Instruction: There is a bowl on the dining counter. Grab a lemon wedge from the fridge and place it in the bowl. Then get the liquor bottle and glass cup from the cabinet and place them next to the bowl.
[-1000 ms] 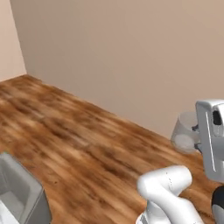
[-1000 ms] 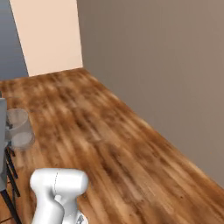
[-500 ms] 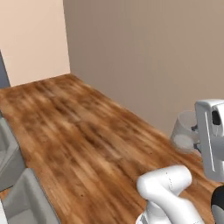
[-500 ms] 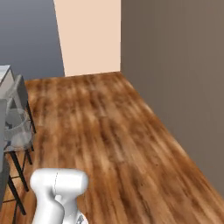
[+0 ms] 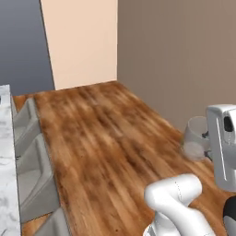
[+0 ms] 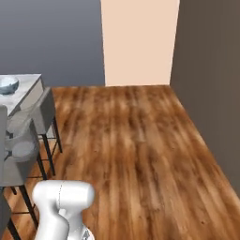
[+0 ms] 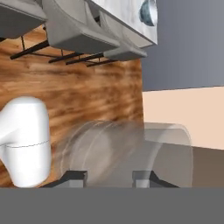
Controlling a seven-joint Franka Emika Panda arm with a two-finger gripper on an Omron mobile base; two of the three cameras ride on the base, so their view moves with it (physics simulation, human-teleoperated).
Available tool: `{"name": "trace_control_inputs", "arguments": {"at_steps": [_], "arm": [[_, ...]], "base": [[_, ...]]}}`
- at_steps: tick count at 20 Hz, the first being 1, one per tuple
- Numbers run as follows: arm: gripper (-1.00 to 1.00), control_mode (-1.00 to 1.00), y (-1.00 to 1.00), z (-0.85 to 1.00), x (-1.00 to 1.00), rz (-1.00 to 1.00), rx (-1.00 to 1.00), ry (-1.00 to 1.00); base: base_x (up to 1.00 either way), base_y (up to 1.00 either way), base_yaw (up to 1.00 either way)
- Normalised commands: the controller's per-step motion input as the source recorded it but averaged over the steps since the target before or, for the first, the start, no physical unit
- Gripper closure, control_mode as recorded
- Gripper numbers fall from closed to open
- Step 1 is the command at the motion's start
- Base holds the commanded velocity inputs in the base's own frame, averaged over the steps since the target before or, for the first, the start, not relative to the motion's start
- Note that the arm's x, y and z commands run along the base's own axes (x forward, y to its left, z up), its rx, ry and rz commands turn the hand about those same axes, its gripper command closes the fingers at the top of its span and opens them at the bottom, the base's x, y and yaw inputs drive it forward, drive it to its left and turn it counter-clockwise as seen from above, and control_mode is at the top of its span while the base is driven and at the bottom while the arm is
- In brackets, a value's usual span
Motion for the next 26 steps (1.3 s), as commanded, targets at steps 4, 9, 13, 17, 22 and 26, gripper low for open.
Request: {"name": "trace_control_inputs", "arguments": {"at_steps": [4, 9, 13, 17, 22, 26], "arm": [[1.00, 1.00, 0.00, 0.00, 0.00, 0.00, 0.00, 0.00], [1.00, 1.00, 0.00, 0.00, 0.00, 0.00, 0.00, 0.00], [1.00, 1.00, 0.00, 0.00, 0.00, 0.00, 0.00, 0.00], [1.00, 1.00, 0.00, 0.00, 0.00, 0.00, 0.00, 0.00], [1.00, 1.00, 0.00, 0.00, 0.00, 0.00, 0.00, 0.00], [1.00, 1.00, 0.00, 0.00, 0.00, 0.00, 0.00, 0.00]], "base": [[1.00, 0.00, 0.41], [1.00, -0.04, 0.43], [1.00, -0.21, 0.44], [0.97, -0.28, 0.44], [0.71, -0.36, 0.47], [0.67, -0.41, 0.48]]}}
